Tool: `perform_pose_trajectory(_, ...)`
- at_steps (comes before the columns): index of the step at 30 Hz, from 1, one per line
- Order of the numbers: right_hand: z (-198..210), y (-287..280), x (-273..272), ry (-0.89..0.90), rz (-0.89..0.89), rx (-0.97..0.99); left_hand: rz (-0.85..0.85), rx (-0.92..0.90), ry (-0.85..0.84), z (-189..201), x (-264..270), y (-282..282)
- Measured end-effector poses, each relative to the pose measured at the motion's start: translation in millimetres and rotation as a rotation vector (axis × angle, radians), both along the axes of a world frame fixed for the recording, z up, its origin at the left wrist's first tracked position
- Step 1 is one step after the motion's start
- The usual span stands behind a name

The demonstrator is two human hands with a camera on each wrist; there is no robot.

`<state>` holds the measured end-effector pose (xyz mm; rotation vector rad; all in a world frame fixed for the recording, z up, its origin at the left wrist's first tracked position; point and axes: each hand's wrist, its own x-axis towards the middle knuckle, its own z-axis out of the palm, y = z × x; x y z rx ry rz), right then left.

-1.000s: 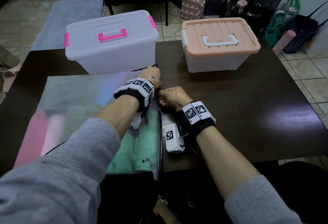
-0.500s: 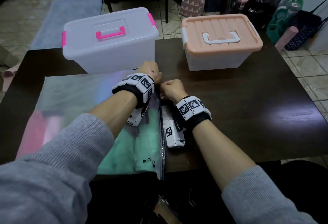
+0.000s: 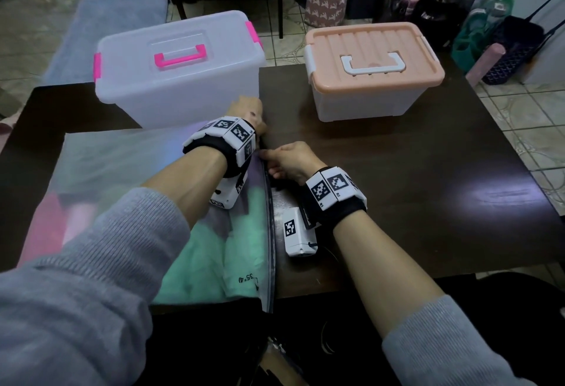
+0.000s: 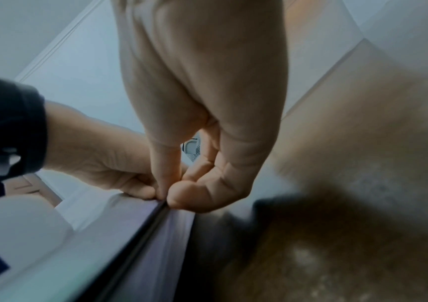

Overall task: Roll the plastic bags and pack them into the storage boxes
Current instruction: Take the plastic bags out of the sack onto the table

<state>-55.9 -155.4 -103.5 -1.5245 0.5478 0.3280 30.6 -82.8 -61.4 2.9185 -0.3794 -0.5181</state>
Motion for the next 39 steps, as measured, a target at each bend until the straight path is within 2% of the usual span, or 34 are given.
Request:
perform_pose_trajectory(11, 0.1, 0.8, -5.3, 0.001, -0.09, 0.097, 0.077, -0.117, 0.035, -6.0, -4.8, 3.9)
perform_pose_trajectory(18, -6.4, 1.2, 4.8, -0.054, -0.102, 0.003, 0.106, -0.168, 0.207, 0.4, 1.9, 7.7)
perform_pose_trajectory(24, -10.6, -1.6, 12.0, -0.148, -0.112, 0.037, 0.133, -0.201, 0.27, 10.0, -2.3, 8.5)
perform_pose_trajectory(30, -1.0, -20.5, 12.0, -0.308, 0.257, -0.2, 0.057, -0.203, 0.222, 15.4, -3.2, 15.5)
perform_pose_trajectory(35, -7.8, -27.8, 10.1, -0.283, 0.368, -0.182, 0.025, -0.285, 0.199, 12.7, -4.6, 19.6)
perform_pose_trajectory(39, -5.2, -28.9, 15.1, -0.312, 0.476, -0.304, 0.013, -0.326, 0.21, 10.5, -5.6, 20.8)
